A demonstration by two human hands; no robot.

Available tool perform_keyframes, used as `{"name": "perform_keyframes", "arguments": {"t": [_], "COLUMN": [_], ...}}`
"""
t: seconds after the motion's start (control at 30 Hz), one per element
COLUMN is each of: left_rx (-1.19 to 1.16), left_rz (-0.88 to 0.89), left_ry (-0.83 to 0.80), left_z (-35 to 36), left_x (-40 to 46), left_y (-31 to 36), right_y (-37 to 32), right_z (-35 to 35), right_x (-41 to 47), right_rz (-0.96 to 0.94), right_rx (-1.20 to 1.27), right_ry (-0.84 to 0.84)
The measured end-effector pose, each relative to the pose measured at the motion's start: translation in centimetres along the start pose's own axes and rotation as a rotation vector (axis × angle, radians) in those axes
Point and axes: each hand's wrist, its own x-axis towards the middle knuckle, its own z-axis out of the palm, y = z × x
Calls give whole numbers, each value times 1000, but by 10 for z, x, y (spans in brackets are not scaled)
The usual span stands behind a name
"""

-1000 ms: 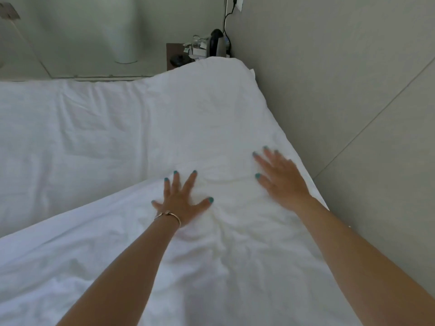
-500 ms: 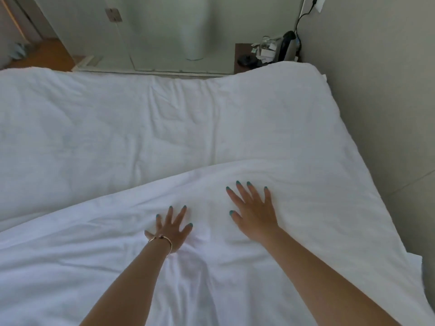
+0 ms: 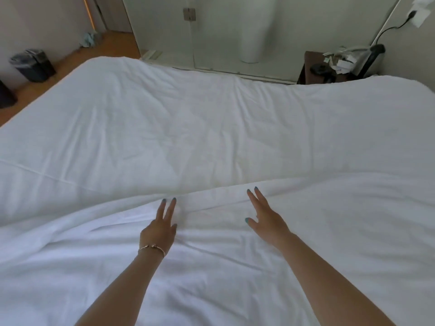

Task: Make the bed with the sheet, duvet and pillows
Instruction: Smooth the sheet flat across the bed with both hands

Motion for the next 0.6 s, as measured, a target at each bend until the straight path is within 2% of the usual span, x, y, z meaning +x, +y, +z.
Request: {"name": "perform_keyframes", "arguments": {"t": [0.17,0.27,0.37,0.43,0.5,0.6], "left_rx": [-239,-340,-516,-609,-590,-543], "left_rz": [-285,-292,-355,-308,-190,1], "left_ry": [211,282,342,360,347,496], "left_z": [6,8,12,8,-9,-59], "left_x": [33,38,37,41,60,128], "left_y": [-67,-112,-163,-197,-220,-222], "right_y": [-54,-79,-84,-86,-93,-120], "right_z": [15,30,47,53,55,45], "right_x": [68,99,120,127,134,151], "right_rz": [-32,-2,74,142,180,173], "right_rx": [63,61,62,89,104,169], "right_ry": [3,-25,88,174,261,530]}}
